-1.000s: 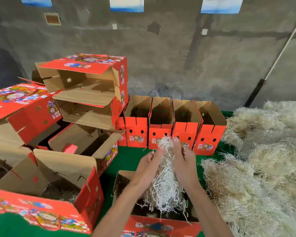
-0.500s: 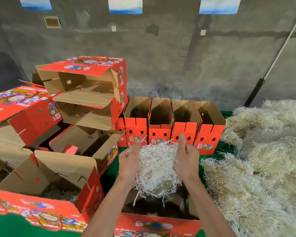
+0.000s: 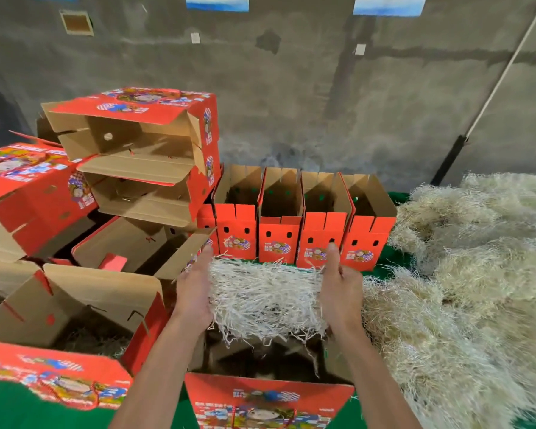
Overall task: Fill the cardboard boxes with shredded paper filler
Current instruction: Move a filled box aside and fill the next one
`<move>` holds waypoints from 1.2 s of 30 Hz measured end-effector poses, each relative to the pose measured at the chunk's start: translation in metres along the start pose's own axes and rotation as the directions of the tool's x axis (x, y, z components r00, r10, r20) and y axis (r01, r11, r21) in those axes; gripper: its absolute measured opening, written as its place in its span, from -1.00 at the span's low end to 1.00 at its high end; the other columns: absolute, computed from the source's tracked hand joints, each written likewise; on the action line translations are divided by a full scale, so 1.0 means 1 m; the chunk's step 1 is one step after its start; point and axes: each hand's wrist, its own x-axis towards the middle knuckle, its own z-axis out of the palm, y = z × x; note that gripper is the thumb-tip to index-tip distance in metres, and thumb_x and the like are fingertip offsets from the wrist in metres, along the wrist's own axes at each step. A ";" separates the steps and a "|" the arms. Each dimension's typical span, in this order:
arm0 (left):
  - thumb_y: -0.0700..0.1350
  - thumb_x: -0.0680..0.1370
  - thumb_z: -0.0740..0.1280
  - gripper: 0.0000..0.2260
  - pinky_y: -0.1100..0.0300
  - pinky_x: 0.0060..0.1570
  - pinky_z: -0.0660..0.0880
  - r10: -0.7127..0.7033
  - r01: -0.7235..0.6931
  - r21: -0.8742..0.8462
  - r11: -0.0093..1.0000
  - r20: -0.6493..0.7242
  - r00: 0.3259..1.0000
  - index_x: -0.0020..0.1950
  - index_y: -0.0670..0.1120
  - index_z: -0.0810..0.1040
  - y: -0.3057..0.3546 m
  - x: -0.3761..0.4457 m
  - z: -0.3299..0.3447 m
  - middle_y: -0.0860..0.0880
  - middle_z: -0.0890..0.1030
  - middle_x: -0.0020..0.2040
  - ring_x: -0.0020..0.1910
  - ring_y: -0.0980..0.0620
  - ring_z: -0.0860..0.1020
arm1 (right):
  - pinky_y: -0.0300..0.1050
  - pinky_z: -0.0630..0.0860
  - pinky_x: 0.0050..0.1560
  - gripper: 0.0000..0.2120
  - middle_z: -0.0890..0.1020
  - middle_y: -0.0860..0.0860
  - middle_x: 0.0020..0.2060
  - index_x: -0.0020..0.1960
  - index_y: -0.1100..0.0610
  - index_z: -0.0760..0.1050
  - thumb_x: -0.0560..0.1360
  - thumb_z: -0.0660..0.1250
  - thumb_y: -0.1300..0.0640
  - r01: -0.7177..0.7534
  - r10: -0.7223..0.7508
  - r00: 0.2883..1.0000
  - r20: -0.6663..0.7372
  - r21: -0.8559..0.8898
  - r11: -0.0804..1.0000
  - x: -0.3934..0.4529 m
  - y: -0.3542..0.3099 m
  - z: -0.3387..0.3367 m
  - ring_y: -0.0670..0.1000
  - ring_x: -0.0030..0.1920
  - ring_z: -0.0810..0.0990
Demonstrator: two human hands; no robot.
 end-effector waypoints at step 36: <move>-0.26 0.60 0.16 -0.43 0.14 -0.12 0.47 -0.242 -0.077 0.987 0.138 0.109 0.964 0.58 -0.03 0.06 -0.069 -0.042 -0.060 -0.10 0.49 0.20 0.19 -0.14 0.57 | -0.43 0.34 -0.40 -0.75 0.49 -0.07 -0.26 0.33 0.23 0.37 0.66 0.15 0.24 0.115 0.487 0.734 0.473 -0.794 0.597 -0.072 0.076 -0.049 -0.18 -0.29 0.49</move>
